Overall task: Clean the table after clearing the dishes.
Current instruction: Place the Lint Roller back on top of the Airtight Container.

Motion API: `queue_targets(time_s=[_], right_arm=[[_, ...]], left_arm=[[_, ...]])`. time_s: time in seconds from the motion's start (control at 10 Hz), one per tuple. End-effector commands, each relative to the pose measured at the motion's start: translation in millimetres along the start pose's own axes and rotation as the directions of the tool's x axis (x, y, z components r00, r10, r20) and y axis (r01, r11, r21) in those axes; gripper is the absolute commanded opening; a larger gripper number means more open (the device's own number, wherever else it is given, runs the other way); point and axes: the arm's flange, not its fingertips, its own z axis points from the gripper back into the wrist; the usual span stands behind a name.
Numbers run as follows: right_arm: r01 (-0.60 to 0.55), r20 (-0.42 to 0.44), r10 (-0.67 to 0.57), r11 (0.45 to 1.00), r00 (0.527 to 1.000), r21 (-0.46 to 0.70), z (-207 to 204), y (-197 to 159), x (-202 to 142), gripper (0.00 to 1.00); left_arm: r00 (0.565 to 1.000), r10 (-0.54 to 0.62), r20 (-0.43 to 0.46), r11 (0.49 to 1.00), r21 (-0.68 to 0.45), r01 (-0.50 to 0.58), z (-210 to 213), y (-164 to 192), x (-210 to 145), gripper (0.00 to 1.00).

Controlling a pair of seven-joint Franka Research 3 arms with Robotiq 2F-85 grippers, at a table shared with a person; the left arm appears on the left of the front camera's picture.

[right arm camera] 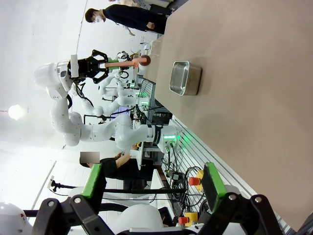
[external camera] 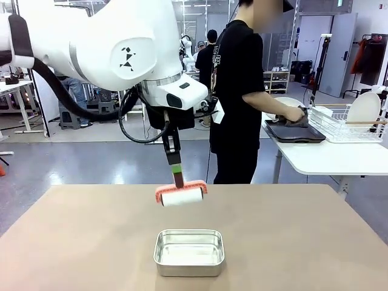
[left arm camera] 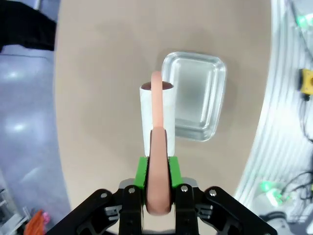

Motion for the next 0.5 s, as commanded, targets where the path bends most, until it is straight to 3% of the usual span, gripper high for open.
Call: queue_targets(time_s=[0.0,0.4], right_arm=[[-0.002,0.002,0.002,1.0,1.0,-0.002,0.2,3.8,-0.9,1.0],[-0.002,0.002,0.002,1.0,1.0,-0.002,0.2,3.8,-0.9,1.0]], left_arm=[[0.999,0.035,0.035,0.997,-0.072,-0.032,-5.5,-0.9,-0.1,0.21],[1.0,0.021,0.016,0.999,-0.041,-0.02,-6.9,0.3,1.9,0.21]])
